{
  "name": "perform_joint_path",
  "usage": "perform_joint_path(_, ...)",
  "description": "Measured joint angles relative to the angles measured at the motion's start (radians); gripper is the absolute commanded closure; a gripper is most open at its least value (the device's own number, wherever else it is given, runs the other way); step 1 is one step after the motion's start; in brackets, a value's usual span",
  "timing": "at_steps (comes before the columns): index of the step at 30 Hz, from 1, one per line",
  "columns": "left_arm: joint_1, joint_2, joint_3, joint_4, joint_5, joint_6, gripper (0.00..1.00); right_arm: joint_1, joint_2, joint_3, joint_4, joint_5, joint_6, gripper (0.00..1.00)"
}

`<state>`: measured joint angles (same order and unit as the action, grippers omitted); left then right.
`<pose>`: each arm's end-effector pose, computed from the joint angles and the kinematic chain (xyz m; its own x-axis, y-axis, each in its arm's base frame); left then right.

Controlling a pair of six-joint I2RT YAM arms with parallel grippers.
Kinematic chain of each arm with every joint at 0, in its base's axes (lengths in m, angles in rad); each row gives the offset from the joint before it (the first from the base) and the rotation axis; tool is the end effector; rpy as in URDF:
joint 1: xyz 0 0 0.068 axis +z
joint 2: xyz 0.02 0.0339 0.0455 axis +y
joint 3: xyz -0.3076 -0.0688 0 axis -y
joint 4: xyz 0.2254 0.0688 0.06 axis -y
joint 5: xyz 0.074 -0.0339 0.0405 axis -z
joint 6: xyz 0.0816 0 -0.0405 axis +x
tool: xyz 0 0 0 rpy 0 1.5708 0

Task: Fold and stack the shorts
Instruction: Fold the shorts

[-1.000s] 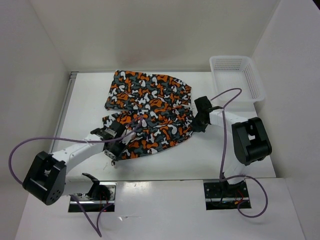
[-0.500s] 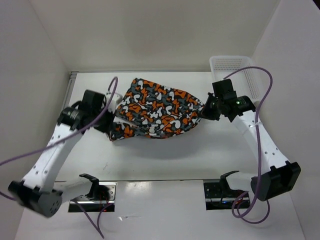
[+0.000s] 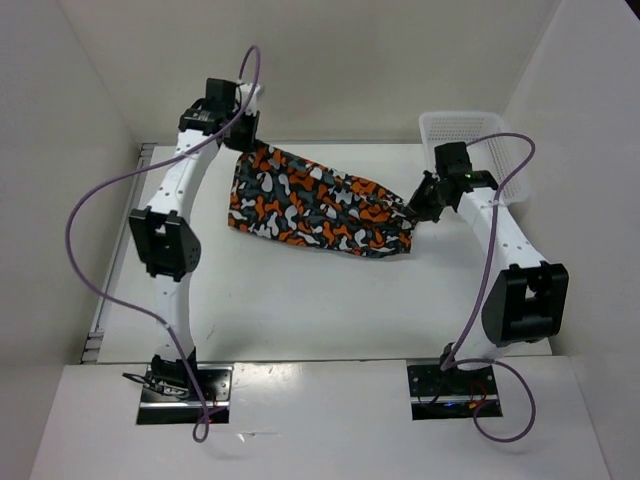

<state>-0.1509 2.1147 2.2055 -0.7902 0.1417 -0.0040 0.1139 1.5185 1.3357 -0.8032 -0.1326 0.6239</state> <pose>0.5090 -0.0891 0.3573 -0.6375 0.0929 -0.7649 0.2531 0.9629 -0.0940 0.3187 0.0473 0.3096 -0.7805 0.4936 -0.3836 0.3337 0.8479 0.4120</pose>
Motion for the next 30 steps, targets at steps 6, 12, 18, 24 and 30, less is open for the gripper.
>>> perform_joint_path(6,-0.024,0.404,0.669,-0.089,0.024,0.0,1.0,-0.07,0.135,0.009,0.116,-0.084,0.079,1.0)
perform_joint_path(12,-0.048,0.575,0.862,-0.117,0.005,0.002,0.85,-0.117,0.187,0.012,0.164,-0.09,0.145,0.7)
perform_joint_path(18,-0.063,0.678,0.882,-0.06,-0.013,0.006,0.18,-0.134,0.196,0.064,0.216,-0.044,0.187,0.23)
perform_joint_path(24,-0.055,0.694,0.886,-0.047,-0.025,0.002,0.04,-0.134,0.186,0.132,0.232,0.026,0.155,0.15)
perform_joint_path(30,0.023,0.654,0.89,-0.185,0.016,0.002,0.01,-0.122,0.064,0.035,0.21,0.08,0.102,0.08)
